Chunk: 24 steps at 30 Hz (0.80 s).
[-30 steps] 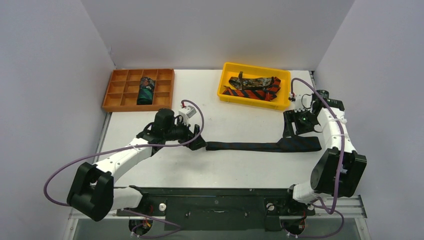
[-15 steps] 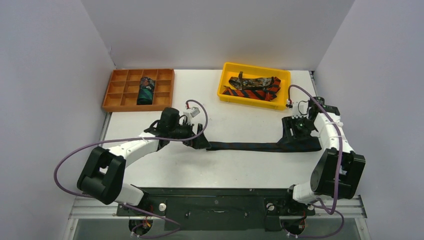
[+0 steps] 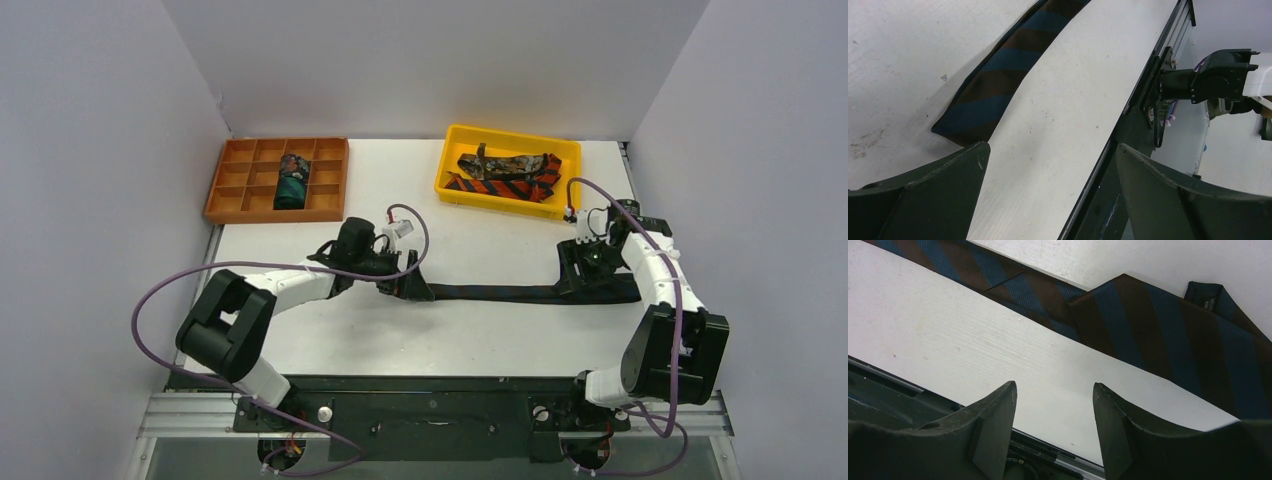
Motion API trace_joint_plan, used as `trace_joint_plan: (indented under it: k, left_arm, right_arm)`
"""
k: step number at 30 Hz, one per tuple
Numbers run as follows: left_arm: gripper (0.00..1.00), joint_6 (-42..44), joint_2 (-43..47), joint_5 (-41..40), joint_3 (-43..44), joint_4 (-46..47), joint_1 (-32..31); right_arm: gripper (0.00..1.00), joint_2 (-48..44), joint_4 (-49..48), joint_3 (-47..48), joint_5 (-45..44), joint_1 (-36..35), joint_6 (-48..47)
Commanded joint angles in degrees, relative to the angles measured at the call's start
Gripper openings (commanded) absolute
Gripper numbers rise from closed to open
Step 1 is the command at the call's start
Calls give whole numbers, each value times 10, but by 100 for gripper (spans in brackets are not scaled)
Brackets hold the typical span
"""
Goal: Roll the ties
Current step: Roll the tie at the center of the board.
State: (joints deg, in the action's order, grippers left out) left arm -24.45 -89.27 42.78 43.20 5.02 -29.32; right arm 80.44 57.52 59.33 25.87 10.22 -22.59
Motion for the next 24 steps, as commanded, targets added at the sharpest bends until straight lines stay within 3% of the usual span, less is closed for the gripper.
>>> trace_joint_plan:
  k: [1,16,24]
  left_arm:
    - [98,-10,-29,21,36,36,-14]
    - [98,14,-8,22,28,42,-24]
    - [97,66,5,12,32,-6,-29]
  right_arm:
    - [53,6,-11,10,-9,-10,5]
    - [53,-3,4,4,-26,-25,-10]
    - [54,-31,20,21,-55,-27,-45]
